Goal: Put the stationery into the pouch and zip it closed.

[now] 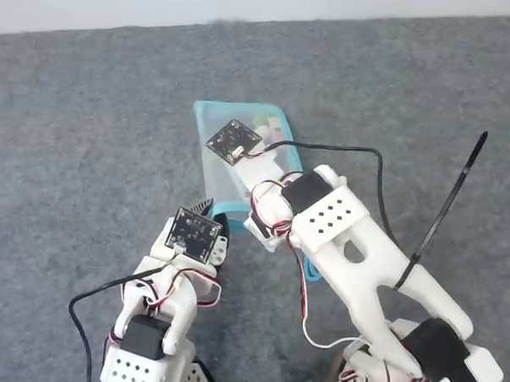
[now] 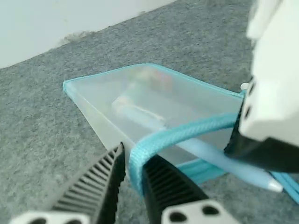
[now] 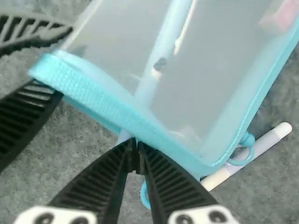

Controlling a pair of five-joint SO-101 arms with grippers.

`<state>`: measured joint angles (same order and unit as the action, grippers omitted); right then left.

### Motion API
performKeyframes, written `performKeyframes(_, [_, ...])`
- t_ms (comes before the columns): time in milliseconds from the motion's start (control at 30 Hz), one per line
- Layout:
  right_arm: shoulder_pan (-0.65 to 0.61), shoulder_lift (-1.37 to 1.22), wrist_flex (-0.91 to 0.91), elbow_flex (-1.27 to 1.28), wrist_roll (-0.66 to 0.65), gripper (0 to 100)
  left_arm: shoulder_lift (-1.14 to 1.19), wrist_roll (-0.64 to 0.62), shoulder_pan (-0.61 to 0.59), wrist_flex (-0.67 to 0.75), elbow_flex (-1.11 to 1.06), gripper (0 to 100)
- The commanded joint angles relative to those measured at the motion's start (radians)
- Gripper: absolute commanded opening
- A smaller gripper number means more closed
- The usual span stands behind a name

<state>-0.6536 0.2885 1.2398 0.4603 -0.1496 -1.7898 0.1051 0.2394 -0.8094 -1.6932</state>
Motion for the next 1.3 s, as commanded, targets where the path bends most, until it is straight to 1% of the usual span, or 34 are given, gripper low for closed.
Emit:
performKeyframes(0, [0.005,0.019,-0.022,-0.052,0.055,1.0,0.002,-0.018,0.005,0.028,0.007,1])
performKeyframes(67, [0.002,0.019,0.001,-0.074,0.064,1.8,0.002,-0.018,0.005,0.028,0.007,1])
performKeyframes(233, [-0.001,0.031,0.062,-0.110,0.074,15.4,0.002,-0.018,0.005,0.028,0.005,1])
performKeyframes(333, [-0.041,0.064,0.059,-0.087,0.074,18.4,0.002,-0.018,0.005,0.028,0.005,1])
performKeyframes(467, [-0.102,0.094,0.015,-0.029,0.066,16.9,0.002,-0.017,0.005,0.028,0.005,1])
performKeyframes(700, [-0.065,0.094,-0.074,0.061,0.068,16.6,0.002,-0.017,0.005,0.028,0.005,1])
performKeyframes(967, [-0.064,0.094,-0.071,0.064,0.064,16.5,0.002,-0.017,0.005,0.025,0.005,1])
performKeyframes(1033, [-0.061,0.094,-0.071,0.064,0.066,13.2,0.002,-0.017,0.005,0.025,0.005,1])
performKeyframes(1133, [-0.007,0.094,-0.071,0.064,0.069,0.9,0.002,-0.017,0.005,0.025,0.005,1])
performKeyframes(1167, [0.021,0.094,-0.071,0.064,0.071,0.2,0.002,-0.017,0.005,0.025,0.005,1])
performKeyframes(1200, [0.048,0.094,-0.070,0.064,0.081,2.0,0.002,-0.017,0.005,0.025,0.005,1])
performKeyframes(1267, [0.102,0.094,-0.050,0.054,0.127,0.6,0.002,-0.017,0.005,0.026,0.005,1])
